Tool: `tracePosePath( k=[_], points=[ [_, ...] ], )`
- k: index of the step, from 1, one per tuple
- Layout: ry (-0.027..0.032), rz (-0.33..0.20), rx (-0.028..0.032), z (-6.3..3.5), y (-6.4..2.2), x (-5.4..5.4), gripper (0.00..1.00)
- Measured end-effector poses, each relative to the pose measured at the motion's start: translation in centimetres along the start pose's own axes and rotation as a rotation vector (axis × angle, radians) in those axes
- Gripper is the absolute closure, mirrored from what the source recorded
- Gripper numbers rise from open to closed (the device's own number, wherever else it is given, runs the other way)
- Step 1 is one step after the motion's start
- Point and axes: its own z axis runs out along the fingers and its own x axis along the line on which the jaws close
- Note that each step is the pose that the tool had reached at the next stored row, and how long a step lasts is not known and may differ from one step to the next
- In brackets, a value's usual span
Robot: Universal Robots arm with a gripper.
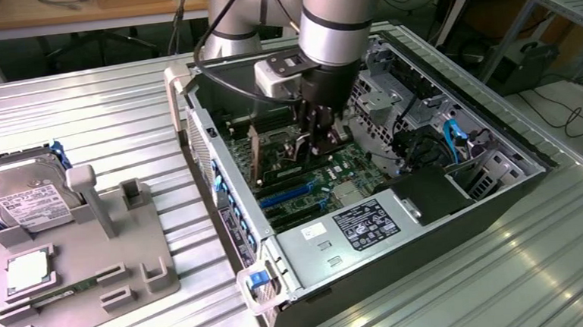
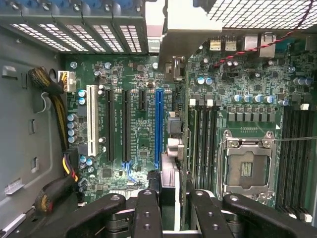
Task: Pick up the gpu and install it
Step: 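Insert the gpu into the slot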
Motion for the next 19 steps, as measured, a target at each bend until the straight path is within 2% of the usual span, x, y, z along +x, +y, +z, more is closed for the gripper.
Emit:
tracePosePath(
  k=[14,19],
  points=[
    [0.0000,0.000,-0.0001,0.26,0.21,0.33,0.72],
    [0.0029,0.000,-0.0003,0.28,0.22,0.47,0.72]
  ],
)
